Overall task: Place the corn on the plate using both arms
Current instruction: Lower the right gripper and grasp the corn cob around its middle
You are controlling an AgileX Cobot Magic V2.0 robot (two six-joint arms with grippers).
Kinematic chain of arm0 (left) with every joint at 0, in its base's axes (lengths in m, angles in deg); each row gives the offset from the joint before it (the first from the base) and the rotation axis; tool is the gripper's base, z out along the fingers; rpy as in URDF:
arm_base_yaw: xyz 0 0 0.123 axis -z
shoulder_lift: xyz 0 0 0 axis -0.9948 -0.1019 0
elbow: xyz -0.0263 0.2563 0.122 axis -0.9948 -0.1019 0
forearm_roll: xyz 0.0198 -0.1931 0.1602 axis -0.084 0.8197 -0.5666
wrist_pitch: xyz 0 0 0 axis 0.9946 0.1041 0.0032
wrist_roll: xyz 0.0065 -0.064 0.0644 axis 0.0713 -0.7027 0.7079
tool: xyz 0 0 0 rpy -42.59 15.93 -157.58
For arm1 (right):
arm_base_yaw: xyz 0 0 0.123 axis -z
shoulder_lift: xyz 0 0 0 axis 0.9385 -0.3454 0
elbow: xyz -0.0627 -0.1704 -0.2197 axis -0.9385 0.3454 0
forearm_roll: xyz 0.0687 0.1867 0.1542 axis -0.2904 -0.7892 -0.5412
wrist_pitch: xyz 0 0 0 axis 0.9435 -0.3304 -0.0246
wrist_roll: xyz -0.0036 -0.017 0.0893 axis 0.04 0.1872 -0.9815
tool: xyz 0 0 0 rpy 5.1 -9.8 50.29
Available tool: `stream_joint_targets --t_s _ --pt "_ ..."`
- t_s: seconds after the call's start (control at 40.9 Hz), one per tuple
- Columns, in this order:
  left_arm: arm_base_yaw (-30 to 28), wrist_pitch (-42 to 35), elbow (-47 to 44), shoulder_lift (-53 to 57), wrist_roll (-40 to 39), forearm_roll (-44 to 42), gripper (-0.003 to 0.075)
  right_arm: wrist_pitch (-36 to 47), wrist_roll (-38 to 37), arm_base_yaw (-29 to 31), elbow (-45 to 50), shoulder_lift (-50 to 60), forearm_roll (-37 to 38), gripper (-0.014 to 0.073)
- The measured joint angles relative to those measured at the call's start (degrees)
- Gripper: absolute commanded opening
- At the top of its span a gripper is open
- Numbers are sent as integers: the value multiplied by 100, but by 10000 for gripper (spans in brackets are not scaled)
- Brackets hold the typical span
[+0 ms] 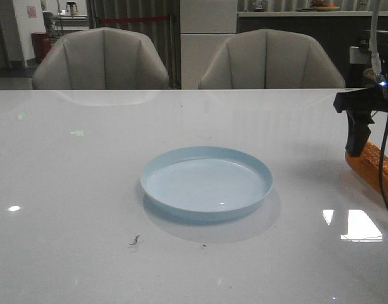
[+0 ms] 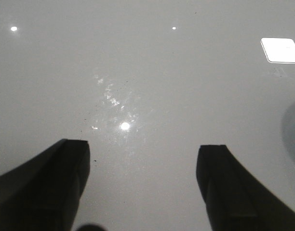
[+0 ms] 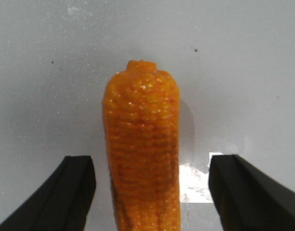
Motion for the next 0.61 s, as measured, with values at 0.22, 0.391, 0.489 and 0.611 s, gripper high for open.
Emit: stream_joint_targets --t_s 0.22,0.391,0.489,0.611 --pt "0 0 0 0 0 0 522 60 300 -105 0 -182 -93 594" --pt "0 0 0 0 0 0 522 108 324 -109 0 -270 -93 535" --pt "0 0 0 0 0 0 522 108 324 -109 0 -304 -93 420" --pt "0 0 0 0 0 0 522 133 324 -109 -3 -314 -93 267"
